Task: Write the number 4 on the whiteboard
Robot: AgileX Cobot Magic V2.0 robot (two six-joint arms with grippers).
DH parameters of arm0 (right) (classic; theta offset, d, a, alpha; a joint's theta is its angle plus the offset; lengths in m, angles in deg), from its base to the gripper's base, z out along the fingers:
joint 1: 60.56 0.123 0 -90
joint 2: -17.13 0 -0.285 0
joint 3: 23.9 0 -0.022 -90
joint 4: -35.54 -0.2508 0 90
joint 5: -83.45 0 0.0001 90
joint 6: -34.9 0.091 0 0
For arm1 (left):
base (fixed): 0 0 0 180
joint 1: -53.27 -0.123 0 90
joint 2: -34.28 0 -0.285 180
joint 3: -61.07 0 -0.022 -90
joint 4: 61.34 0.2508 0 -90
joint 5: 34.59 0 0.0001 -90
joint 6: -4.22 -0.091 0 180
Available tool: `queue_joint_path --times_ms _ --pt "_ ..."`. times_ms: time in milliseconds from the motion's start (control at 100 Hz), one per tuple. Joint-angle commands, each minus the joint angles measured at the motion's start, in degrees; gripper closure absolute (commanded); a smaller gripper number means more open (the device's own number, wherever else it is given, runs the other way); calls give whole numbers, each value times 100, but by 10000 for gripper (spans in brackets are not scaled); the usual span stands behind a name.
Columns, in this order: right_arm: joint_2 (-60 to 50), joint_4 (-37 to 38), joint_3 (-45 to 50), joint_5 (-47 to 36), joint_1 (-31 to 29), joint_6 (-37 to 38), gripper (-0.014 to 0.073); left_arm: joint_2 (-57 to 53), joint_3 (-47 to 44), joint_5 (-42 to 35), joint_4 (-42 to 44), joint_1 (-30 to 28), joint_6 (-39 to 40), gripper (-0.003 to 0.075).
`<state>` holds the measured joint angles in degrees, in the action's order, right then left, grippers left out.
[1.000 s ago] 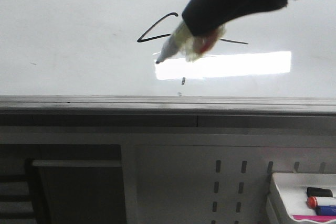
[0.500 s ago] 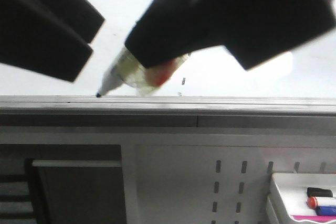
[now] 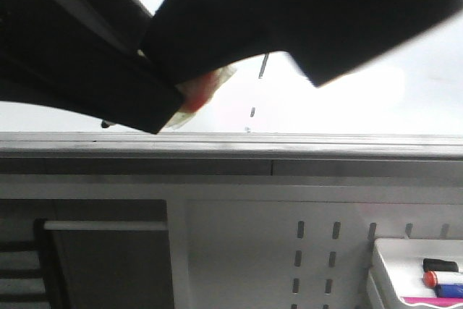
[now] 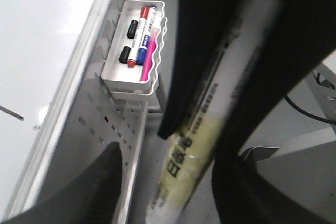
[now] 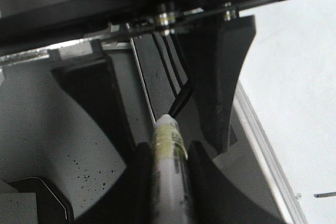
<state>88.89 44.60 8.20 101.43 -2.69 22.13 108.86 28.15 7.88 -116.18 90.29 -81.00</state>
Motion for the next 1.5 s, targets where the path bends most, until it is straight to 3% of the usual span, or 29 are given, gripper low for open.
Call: queue_joint_path --times_ms 0,160,300,710,800,970,1060,1170,1270,1380,1460,1490 --pt "-151 24 -157 -401 45 -31 666 -11 203 -179 -279 36 222 477" --pt "-151 50 -157 -287 45 -31 666 27 203 -106 -197 36 223 649" --pt "-151 50 -157 -287 45 -31 666 27 203 -20 -29 36 223 741" --pt "-151 50 -157 -376 45 -31 642 27 203 -4 23 36 223 741" --pt "-151 50 -157 -451 45 -31 530 27 203 -4 23 36 223 741" --pt "-321 119 -175 -688 21 -31 167 27 203 -4 23 36 223 741" --pt "-535 147 -175 -803 -24 -31 91 27 203 -4 23 25 223 741" --pt "-840 147 -175 -823 -159 -31 119 27 190 -234 23 25 382 741" --pt "-1091 137 -175 -659 -389 -9 218 38 99 -871 23 25 818 741" --pt "-1319 137 -164 -335 -762 282 453 115 -52 -1888 -161 25 1550 741" --pt "-1453 126 -128 -110 -979 282 655 214 -147 -2558 -793 25 1831 741" --pt "-1529 109 -95 -102 -1060 291 661 273 -147 -2764 -1076 25 1831 741"
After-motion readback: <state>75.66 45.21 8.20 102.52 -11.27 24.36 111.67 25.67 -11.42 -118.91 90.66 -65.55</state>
